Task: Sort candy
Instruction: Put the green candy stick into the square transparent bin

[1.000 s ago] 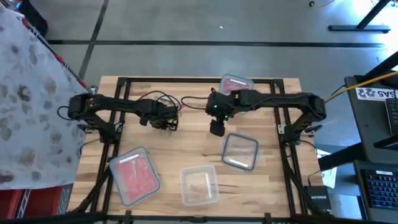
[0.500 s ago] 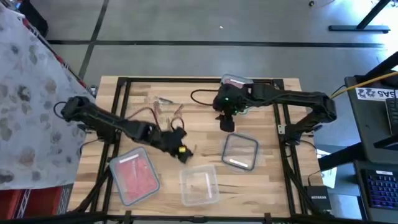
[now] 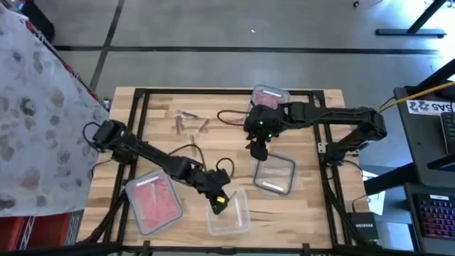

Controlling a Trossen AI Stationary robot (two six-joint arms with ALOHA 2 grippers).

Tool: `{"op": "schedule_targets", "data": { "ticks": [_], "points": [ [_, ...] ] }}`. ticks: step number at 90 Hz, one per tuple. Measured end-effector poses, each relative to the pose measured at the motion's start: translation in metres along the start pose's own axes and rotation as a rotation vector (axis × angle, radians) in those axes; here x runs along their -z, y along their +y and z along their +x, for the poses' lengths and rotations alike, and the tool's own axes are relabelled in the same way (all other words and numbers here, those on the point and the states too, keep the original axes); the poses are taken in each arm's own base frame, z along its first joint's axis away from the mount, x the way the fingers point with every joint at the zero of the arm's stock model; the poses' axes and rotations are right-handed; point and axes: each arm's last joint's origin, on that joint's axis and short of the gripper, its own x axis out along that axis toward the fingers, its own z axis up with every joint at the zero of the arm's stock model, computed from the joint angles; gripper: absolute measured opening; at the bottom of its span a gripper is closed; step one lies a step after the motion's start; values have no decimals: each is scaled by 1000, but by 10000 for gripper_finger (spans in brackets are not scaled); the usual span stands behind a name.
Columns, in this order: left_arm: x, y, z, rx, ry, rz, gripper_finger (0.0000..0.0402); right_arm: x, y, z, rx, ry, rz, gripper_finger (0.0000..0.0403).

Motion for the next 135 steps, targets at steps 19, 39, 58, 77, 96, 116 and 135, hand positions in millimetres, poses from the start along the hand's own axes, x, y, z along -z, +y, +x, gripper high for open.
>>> {"op": "schedule_targets", "data": {
  "ticks": [19, 39, 58, 77, 96, 116, 135],
  "points": [
    [3, 4, 1, -85, 36, 165, 21, 5, 25, 3, 21, -17, 37, 165],
    [3, 4, 1, -74, 45, 249, 96, 7, 35, 4, 50, -40, -10, 165],
    [-13, 19, -3, -111, 28, 142, 138, 2, 30, 3, 107, -84, -157, 165],
    [-37, 58, -44, -342, -36, -239, 140, 0, 11, -1, 157, -28, -301, 165],
    [-49, 121, -75, -659, 47, -494, 141, -2, -17, -9, 214, 21, -267, 165],
    [-44, 187, -70, -612, 194, -607, 141, -9, -31, -12, 210, -38, -130, 165],
    [-30, 216, -62, -610, 210, -645, 142, -11, -32, -13, 224, -52, -98, 165]
  ]
}}
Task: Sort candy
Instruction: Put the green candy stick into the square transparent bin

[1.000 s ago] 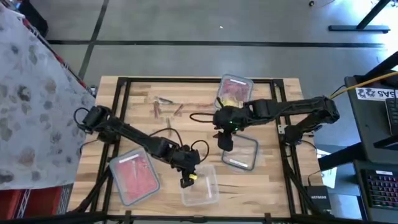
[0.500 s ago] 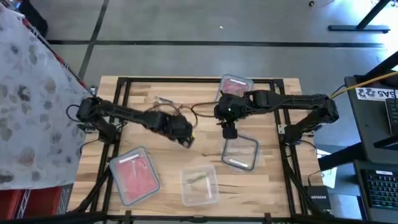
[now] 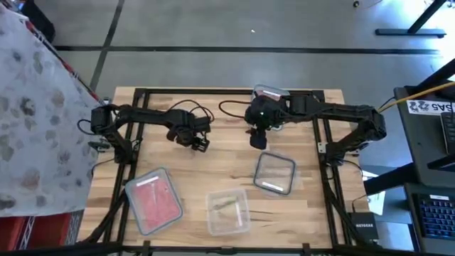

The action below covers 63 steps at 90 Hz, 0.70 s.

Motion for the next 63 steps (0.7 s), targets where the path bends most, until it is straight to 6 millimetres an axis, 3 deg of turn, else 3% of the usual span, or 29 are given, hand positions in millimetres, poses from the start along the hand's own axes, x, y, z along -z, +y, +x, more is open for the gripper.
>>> {"op": "schedule_targets", "data": {
  "ticks": [18, 28, 38, 52, 63],
  "points": [
    [3, 10, 26, 33, -24, -56, 142, -1, 0, 0, 3, -8, 23, 165],
    [7, 12, 31, 33, -30, -77, 137, -1, 0, 0, 2, -8, 32, 165],
    [13, 9, 31, 19, -36, -17, 106, -1, 0, 0, -4, -7, 38, 165],
    [23, -1, 25, 27, 1, 63, 21, -1, 0, 0, -5, -9, 51, 165],
    [31, -17, 5, 119, 4, 175, 10, 0, 0, -3, -5, -9, 44, 165]
  ]
}}
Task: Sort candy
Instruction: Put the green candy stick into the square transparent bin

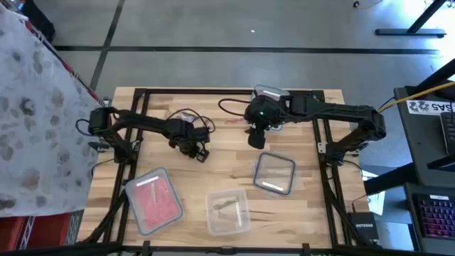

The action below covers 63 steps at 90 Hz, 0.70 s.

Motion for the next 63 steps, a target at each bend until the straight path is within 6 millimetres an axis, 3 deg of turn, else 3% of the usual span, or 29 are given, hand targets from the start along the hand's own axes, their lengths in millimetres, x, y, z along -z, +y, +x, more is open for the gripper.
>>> {"op": "schedule_targets", "data": {
  "ticks": [16, 30, 40, 63],
  "points": [
    [18, -46, -31, 227, 53, 272, 8, 3, -3, -30, 55, -90, -21, 165],
    [47, -95, -52, 507, -3, 578, 7, 3, -6, -57, 88, -205, -31, 165],
    [68, -117, -46, 588, -57, 705, 8, 1, -7, -67, 84, -272, -27, 165],
    [80, -149, -8, 702, -49, 636, 44, 2, -6, -67, 59, -264, -55, 165]
  ]
}}
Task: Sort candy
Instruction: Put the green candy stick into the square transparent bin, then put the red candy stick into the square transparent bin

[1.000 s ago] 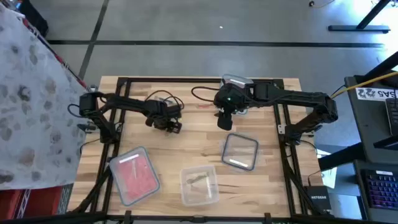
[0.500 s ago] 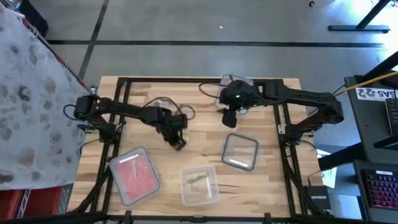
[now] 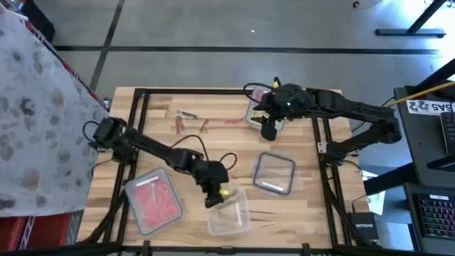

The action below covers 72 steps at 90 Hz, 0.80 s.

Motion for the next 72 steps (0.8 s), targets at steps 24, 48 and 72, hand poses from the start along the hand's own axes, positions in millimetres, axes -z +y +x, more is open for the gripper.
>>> {"op": "schedule_targets", "data": {
  "ticks": [24, 48, 72],
  "points": [
    [0, 10, 3, -10, 51, -142, 114, 4, 0, 1, -8, 39, -60, 165],
    [-8, 29, -38, -178, 51, -401, 110, 5, 0, 1, -10, 47, -77, 165],
    [-5, 63, -122, -706, -108, -572, 95, 6, 0, -7, -8, 37, -58, 165]
  ]
}}
